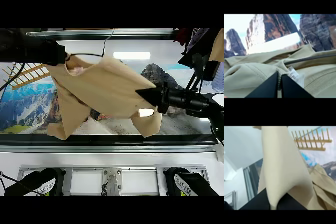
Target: Fold the clothes and pants, and hang the long-sleeved shirts on hangers.
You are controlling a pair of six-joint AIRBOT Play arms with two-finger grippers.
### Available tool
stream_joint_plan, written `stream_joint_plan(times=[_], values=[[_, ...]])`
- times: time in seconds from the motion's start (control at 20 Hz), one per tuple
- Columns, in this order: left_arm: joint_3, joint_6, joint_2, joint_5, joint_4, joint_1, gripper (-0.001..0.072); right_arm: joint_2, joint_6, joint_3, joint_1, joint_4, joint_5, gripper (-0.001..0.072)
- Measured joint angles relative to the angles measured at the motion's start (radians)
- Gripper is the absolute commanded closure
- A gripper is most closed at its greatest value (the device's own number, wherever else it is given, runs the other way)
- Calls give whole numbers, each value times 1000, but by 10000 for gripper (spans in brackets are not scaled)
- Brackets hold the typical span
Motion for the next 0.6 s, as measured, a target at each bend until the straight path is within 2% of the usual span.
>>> stream_joint_plan(times=[0.25,0.3,0.35,0.4,0.6], values=[[36,-11,0,0,77,-8,689,0,-18,0,2,64,-7,700],[39,-15,0,1,85,-8,608,0,-19,0,2,67,-7,699],[40,-16,0,1,88,-9,312,0,-19,0,2,69,-7,700],[42,-18,0,3,88,-9,110,0,-19,0,2,72,-7,700],[43,-20,0,3,96,-9,95,0,-23,0,2,74,-10,700]])
